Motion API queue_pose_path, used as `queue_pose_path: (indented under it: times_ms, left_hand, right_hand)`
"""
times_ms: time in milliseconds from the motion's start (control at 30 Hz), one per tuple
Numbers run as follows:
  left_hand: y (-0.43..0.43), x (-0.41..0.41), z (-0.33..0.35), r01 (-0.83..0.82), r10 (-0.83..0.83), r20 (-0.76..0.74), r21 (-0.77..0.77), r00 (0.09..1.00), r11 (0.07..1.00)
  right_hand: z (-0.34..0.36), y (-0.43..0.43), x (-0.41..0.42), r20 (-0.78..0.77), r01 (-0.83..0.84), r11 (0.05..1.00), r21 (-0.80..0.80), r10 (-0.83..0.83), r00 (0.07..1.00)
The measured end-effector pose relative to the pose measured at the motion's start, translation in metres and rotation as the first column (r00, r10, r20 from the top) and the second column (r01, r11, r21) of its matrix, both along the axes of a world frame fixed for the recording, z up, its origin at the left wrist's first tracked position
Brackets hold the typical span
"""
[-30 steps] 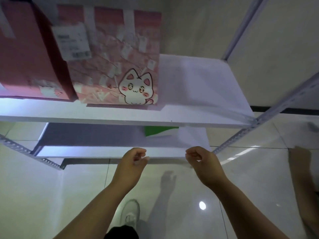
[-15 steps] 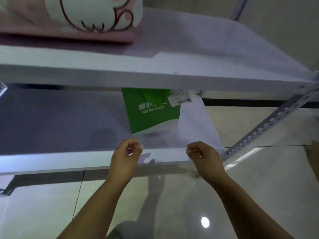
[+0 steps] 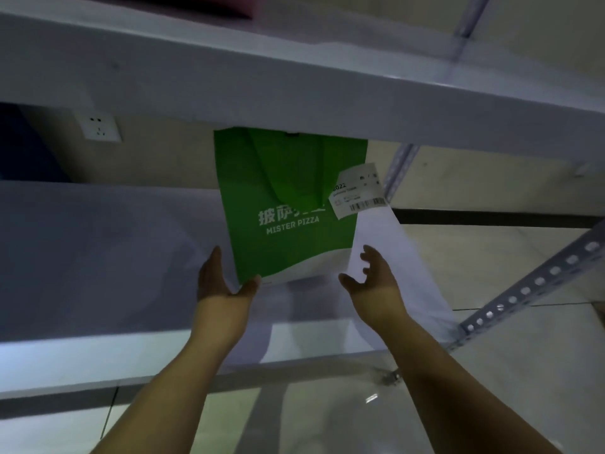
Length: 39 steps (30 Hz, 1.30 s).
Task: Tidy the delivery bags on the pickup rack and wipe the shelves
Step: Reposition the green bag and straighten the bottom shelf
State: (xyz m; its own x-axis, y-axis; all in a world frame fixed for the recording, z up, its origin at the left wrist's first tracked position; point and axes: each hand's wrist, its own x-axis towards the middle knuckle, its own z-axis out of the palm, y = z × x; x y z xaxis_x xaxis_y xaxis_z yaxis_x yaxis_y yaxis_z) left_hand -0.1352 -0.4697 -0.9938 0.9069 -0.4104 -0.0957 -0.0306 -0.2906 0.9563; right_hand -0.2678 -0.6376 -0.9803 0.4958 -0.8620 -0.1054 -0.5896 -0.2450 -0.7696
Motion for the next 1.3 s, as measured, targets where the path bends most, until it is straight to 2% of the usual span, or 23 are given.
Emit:
queue_pose_path:
  times_ms: [200,267,367,500,567,800,900,1300]
  left_hand:
    - [-0.012,0.005,0.002,0.106,-0.107,-0.009,-0.08,0.994,0.991]
    - [-0.011,0.006,0.002,0.105,-0.11,-0.05,-0.1,0.993,0.989]
    - [-0.002,0.004,0.007,0.114,-0.114,-0.011,-0.031,0.993,0.993]
    - [0.014,-0.01,0.018,0.173,-0.176,0.097,0.039,0.98,0.984]
    - [0.022,-0.019,0.024,0.199,-0.208,0.129,0.079,0.97,0.977]
    - [0.052,-0.073,0.049,0.267,-0.291,0.086,0.218,0.953,0.939]
    - [0.057,-0.103,0.054,0.248,-0.279,0.095,0.25,0.956,0.936]
    - [0.08,-0.209,0.061,0.428,-0.432,0.001,0.136,0.902,0.894]
  right_hand:
    - [0.005,-0.013,0.03,-0.001,-0.098,0.995,-0.007,0.098,0.995]
    - [0.001,-0.013,0.031,0.005,-0.056,0.998,0.017,0.056,0.998]
    - [-0.001,-0.009,0.02,-0.011,0.024,1.0,0.01,-0.024,1.0]
    - [0.005,0.007,-0.015,0.071,0.061,0.998,-0.034,-0.058,0.996]
    - [0.007,0.016,-0.033,0.047,0.063,0.996,-0.066,-0.06,0.997]
    - [0.019,0.047,-0.108,-0.002,0.085,0.992,-0.093,-0.086,0.996]
    - [0.027,0.061,-0.143,-0.029,0.092,0.994,-0.058,-0.094,0.995]
    - [0.047,0.092,-0.275,0.034,0.19,0.982,0.019,-0.19,0.981]
